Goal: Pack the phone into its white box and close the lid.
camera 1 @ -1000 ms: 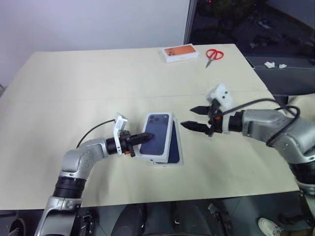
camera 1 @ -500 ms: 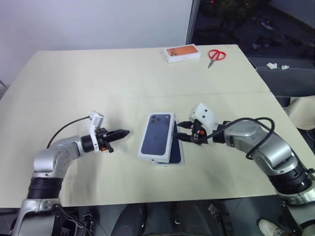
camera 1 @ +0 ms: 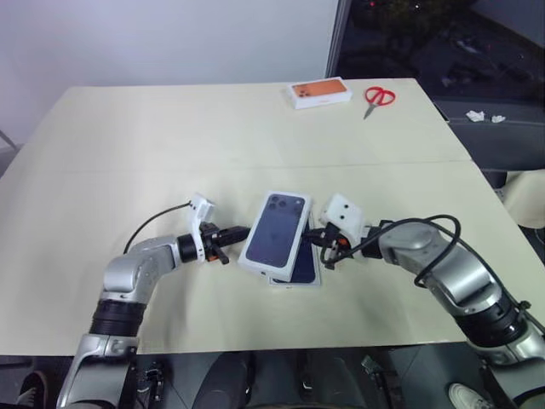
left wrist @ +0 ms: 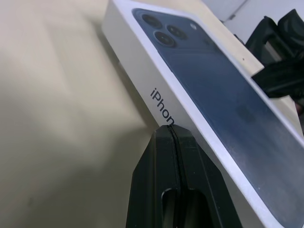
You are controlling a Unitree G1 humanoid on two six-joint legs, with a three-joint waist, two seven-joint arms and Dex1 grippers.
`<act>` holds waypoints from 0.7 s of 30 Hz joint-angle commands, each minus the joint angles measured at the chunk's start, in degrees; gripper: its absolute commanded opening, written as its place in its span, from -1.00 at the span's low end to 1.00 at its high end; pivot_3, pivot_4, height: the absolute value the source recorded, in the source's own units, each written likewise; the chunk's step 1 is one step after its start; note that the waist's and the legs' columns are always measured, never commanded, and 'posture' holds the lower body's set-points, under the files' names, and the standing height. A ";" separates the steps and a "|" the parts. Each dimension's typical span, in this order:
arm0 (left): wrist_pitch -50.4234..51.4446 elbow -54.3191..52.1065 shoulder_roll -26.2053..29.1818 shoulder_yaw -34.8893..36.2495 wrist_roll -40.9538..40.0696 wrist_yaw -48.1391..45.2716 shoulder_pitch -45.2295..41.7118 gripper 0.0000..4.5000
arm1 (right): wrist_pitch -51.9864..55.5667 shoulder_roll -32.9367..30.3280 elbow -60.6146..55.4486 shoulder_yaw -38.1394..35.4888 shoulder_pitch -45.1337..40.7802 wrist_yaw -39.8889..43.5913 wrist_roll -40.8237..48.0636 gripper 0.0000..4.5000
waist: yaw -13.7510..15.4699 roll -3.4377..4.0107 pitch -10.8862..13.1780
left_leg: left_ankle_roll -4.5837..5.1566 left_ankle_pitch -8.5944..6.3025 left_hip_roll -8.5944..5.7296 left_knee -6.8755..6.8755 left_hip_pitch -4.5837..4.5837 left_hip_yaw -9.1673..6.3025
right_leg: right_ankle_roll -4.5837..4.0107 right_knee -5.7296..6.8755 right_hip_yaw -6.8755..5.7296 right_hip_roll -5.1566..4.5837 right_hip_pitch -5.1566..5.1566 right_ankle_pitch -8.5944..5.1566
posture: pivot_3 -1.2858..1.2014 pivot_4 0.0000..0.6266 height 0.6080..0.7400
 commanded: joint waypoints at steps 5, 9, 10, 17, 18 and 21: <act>7.46 -10.72 1.55 -1.50 -5.06 -2.10 -0.16 -1.00 | 5.82 1.59 -4.45 -8.42 -2.46 1.55 5.79 -0.99 | 0.06 0.00 0.00 | -0.01 0.00 0.00 0.00 0.00 -0.01 | 0.00 0.02 0.00 0.01 -0.01 0.00 | 0.03 -0.52 1.00; 8.60 -12.33 1.89 -2.42 -4.96 -2.43 0.54 -1.00 | 7.24 -1.40 -5.53 -9.22 -1.80 4.10 5.93 -0.99 | 0.18 0.00 0.00 | 0.00 0.00 0.00 0.00 0.00 -0.02 | 0.00 -0.01 -0.01 0.01 0.02 0.00 | 0.03 -0.52 1.00; 8.34 -11.99 2.05 -2.73 -4.50 -2.50 0.83 -1.00 | 7.50 -2.12 -6.07 -9.31 -1.26 4.69 5.97 -0.99 | 0.13 0.00 0.00 | 0.00 0.00 0.00 0.00 0.00 -0.02 | 0.00 -0.01 -0.01 0.01 0.02 0.00 | 0.03 -0.52 1.00; 7.45 -11.02 2.30 -2.85 -3.82 -2.37 1.64 -1.00 | 9.77 -3.31 -10.72 -10.49 3.68 4.37 6.88 -0.99 | 0.13 0.00 0.00 | -0.01 0.01 0.00 0.00 0.00 -0.02 | 0.00 0.02 -0.01 0.01 0.01 0.00 | 0.03 -0.52 1.00; 7.12 -10.71 2.32 -2.95 -3.50 -2.30 1.84 -1.00 | 10.03 -3.21 -11.05 -10.59 4.31 3.98 6.77 -0.99 | 0.13 0.00 0.00 | -0.01 0.00 0.01 0.00 0.00 -0.02 | 0.00 0.01 -0.01 0.01 0.01 0.00 | 0.03 -0.52 1.00; 7.50 -9.93 1.87 -2.50 -3.92 -2.11 1.98 -1.00 | 8.95 -2.51 -10.53 -10.31 4.77 2.52 5.22 -0.99 | 0.11 0.00 0.00 | 0.00 0.00 0.00 0.02 0.00 -0.01 | 0.00 0.00 -0.01 0.00 0.02 0.00 | 0.03 -0.52 1.00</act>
